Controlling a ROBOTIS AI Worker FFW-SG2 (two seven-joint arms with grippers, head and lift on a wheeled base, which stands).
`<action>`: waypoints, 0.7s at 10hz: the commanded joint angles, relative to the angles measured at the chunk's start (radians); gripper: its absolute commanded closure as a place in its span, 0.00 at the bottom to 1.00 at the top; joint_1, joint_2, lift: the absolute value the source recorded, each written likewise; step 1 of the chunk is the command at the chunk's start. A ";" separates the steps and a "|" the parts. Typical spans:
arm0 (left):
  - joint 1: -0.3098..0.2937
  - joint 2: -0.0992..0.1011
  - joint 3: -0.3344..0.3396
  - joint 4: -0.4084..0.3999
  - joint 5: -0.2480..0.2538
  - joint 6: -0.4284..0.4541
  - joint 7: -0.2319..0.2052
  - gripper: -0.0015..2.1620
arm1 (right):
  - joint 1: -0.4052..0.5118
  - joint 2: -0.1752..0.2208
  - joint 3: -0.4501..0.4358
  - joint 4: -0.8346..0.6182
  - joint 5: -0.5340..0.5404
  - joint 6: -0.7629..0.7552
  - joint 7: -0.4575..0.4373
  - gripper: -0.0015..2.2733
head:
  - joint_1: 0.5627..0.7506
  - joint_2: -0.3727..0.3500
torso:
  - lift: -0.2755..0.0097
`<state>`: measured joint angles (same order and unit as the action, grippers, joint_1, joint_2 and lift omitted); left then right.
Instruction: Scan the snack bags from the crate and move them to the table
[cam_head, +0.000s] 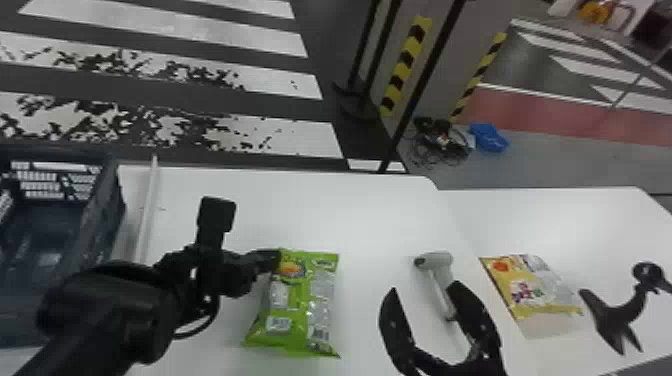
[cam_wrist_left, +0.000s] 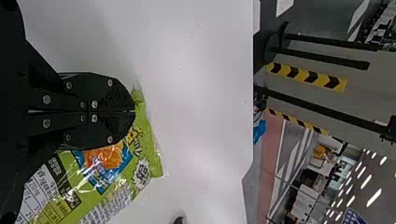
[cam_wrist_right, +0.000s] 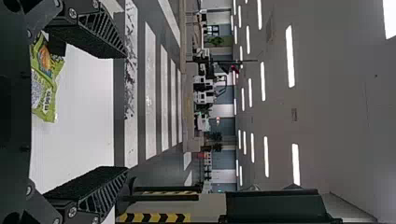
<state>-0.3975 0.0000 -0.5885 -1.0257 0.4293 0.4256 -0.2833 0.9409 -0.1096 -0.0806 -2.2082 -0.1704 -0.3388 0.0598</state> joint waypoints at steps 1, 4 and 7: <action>0.006 -0.003 -0.004 -0.008 0.009 0.000 -0.005 0.90 | 0.001 0.001 0.001 -0.001 0.000 0.001 0.000 0.06 | 0.70 0.03 | 0.63; 0.045 -0.003 -0.001 -0.114 -0.041 -0.009 0.003 0.00 | 0.001 0.001 -0.001 0.001 -0.001 0.001 0.000 0.06 | 0.70 0.03 | 0.63; 0.097 -0.003 0.018 -0.303 -0.083 0.095 0.039 0.01 | -0.005 -0.004 -0.002 0.004 -0.001 0.004 0.000 0.06 | 0.70 0.03 | 0.63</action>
<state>-0.3144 0.0000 -0.5730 -1.2799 0.3628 0.4919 -0.2469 0.9373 -0.1118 -0.0825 -2.2056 -0.1718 -0.3374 0.0598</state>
